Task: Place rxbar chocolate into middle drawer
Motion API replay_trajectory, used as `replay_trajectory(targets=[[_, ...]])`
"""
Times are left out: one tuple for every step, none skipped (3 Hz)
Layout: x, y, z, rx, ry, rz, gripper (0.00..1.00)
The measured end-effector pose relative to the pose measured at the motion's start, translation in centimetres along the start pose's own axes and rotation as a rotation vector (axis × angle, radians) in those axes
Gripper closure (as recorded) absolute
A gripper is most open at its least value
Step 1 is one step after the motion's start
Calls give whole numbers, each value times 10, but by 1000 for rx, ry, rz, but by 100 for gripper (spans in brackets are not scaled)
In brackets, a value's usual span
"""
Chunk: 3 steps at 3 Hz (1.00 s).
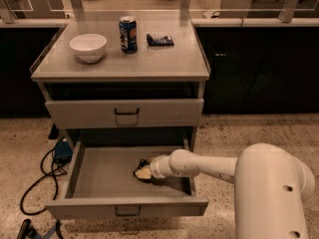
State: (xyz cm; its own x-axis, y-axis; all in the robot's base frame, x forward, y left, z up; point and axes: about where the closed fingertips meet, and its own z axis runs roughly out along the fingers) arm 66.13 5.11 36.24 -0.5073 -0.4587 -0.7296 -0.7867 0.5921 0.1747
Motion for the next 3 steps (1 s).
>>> replay_trajectory(targets=[[0,0,0,0,0,0,18],[0,0,0,0,0,0,0],[0,0,0,0,0,0,0]])
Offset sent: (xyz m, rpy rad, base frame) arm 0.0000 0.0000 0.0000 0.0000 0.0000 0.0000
